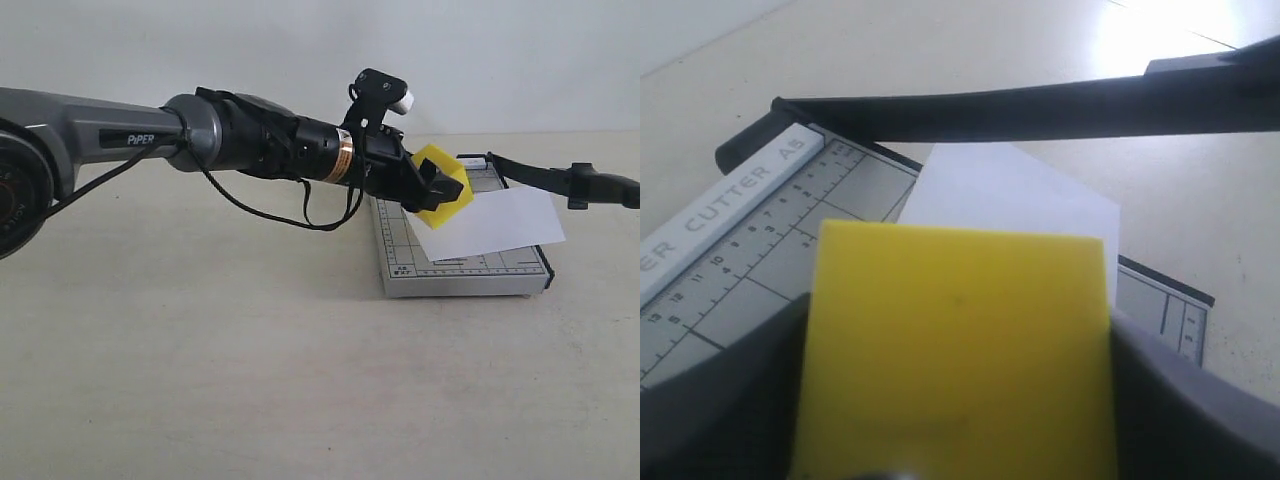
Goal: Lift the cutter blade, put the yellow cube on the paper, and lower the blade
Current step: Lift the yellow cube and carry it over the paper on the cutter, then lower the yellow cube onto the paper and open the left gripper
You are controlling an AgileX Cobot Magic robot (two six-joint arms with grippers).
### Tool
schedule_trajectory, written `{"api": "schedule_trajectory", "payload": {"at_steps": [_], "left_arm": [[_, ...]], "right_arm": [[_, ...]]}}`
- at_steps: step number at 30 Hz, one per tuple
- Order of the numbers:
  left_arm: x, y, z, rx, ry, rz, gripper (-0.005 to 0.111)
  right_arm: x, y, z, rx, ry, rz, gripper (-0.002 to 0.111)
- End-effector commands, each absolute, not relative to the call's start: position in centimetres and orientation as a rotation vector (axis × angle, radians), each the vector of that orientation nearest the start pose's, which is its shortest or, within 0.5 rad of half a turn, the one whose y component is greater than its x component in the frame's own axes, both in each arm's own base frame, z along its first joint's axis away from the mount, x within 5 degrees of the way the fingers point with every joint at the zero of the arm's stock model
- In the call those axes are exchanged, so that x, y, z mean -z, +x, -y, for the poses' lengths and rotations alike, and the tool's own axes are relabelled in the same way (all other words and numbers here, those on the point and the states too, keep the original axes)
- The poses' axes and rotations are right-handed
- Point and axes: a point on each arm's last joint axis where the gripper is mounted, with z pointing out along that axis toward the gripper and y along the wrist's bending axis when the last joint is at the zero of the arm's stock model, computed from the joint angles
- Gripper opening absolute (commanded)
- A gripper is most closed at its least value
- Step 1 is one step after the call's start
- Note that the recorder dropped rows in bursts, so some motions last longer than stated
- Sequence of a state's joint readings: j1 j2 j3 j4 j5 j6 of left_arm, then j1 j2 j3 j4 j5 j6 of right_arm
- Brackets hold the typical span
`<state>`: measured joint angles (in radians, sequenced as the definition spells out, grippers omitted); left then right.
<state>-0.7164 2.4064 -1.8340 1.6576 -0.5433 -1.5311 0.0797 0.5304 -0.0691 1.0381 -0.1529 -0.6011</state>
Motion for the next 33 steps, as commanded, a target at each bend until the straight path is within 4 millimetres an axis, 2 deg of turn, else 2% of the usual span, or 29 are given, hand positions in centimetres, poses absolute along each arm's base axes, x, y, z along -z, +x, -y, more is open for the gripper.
{"api": "schedule_trajectory", "payload": {"at_steps": [1, 16, 22, 33], "left_arm": [[-14.50, 37.14, 38.89, 0.901, 1.206, -1.782, 0.004], [-14.38, 37.30, 38.83, 0.880, 1.198, -1.786, 0.004], [-14.34, 36.45, 39.77, 0.845, 1.242, -1.751, 0.004], [-14.33, 36.52, 39.74, 0.837, 1.237, -1.753, 0.004]], "right_arm": [[-20.23, 10.34, 0.43, -0.218, 0.410, -1.811, 0.000], [-20.23, 10.34, 0.44, -0.216, 0.407, -1.811, 0.000], [-20.23, 10.34, 0.44, -0.216, 0.407, -1.811, 0.000], [-20.23, 10.34, 0.44, -0.216, 0.407, -1.811, 0.000]]}}
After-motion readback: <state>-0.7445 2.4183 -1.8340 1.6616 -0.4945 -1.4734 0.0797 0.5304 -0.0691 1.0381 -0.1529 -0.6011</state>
